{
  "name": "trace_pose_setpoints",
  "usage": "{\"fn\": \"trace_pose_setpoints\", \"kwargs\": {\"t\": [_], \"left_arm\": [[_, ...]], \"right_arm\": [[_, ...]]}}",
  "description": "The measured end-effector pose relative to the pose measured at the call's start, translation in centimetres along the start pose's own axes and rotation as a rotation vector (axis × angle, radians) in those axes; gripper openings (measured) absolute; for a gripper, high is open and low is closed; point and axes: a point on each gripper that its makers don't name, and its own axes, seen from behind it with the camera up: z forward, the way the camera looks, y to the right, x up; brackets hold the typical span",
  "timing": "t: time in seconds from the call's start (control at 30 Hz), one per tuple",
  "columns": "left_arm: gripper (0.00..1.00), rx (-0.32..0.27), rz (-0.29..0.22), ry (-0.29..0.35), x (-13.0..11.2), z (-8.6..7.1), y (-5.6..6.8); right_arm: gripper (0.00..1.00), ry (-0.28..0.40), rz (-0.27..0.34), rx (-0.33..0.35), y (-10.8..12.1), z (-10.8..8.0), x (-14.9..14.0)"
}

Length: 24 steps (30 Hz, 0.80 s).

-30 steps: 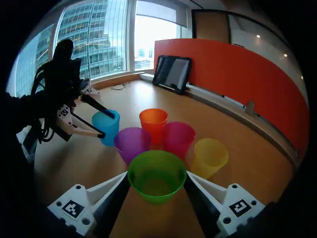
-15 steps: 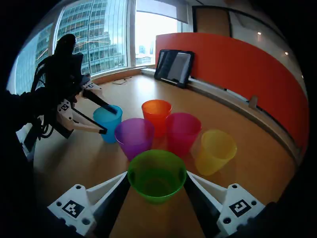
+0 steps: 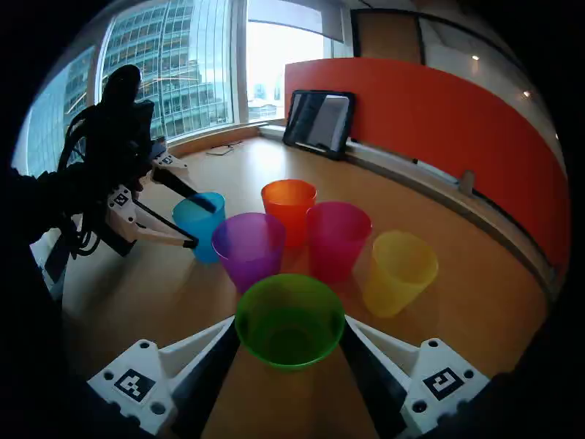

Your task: Pour water

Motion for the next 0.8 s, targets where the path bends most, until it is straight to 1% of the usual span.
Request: {"fn": "trace_pose_setpoints", "kwargs": {"t": [0.2, 0.23, 0.33, 0.43, 0.6, 0.8], "left_arm": [[0.89, 0.006, -0.007, -0.006, -0.1, -0.1, -0.2], [0.89, 0.007, -0.009, -0.009, -0.2, -0.1, -0.2], [0.92, 0.005, -0.014, -0.022, -0.6, -0.2, -0.2], [0.94, 0.006, -0.022, -0.034, -1.1, -0.4, -0.2], [0.94, 0.015, -0.034, -0.042, -1.7, -1.0, -0.4], [0.96, 0.032, -0.046, -0.04, -2.4, -2.4, -0.5]], "right_arm": [[0.93, 0.006, 0.007, 0.002, -0.1, 0.1, 0.1], [0.95, 0.007, 0.008, 0.003, -0.2, 0.1, 0.1], [0.98, 0.012, 0.014, 0.002, -0.2, 0.0, 0.2], [1.0, 0.016, 0.023, 0.001, -0.1, -0.2, 0.2], [1.0, 0.02, 0.036, 0.0, -0.3, -1.0, 0.0], [1.0, 0.024, 0.043, -0.027, -0.3, -2.5, -0.9]]}}
